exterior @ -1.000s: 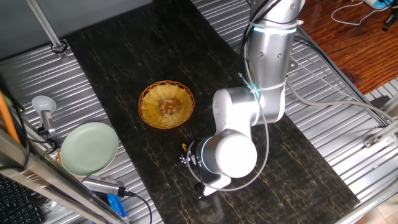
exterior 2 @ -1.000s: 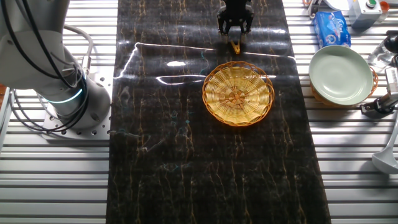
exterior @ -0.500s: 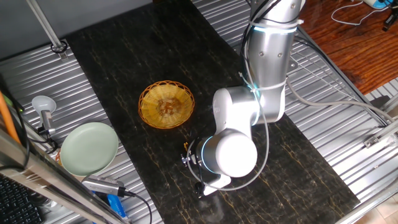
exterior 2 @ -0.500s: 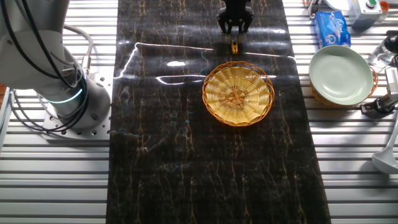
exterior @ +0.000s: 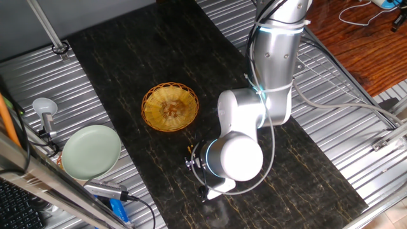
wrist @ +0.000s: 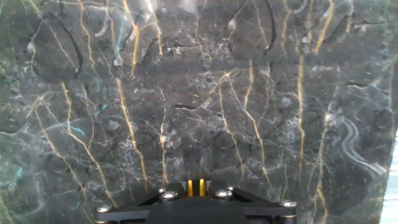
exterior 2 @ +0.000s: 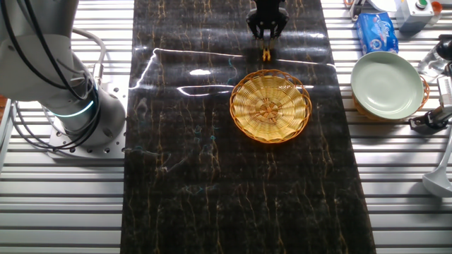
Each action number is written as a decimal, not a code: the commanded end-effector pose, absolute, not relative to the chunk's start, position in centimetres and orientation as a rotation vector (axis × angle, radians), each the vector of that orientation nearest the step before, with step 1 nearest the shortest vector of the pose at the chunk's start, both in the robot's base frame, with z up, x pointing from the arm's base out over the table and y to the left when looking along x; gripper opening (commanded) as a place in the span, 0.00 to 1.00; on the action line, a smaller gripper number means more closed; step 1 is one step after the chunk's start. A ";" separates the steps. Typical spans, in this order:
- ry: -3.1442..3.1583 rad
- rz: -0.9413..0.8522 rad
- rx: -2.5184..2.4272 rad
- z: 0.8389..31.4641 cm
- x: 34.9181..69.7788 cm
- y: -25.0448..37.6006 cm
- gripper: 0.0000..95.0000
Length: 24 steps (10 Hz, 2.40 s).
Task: Use a clamp
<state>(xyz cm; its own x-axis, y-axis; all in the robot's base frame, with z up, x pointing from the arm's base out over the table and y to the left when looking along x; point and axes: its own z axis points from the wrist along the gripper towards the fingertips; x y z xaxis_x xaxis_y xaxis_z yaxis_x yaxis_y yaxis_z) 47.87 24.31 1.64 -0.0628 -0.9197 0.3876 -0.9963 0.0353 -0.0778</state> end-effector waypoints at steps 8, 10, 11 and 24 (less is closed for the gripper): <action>-2.185 0.461 1.928 4.2 48.0 24.0 0.00; -2.213 0.489 1.916 4.5 48.0 23.6 0.00; -2.234 0.503 1.910 4.8 48.0 23.3 0.00; -2.557 0.770 1.616 6.8 48.0 20.8 0.00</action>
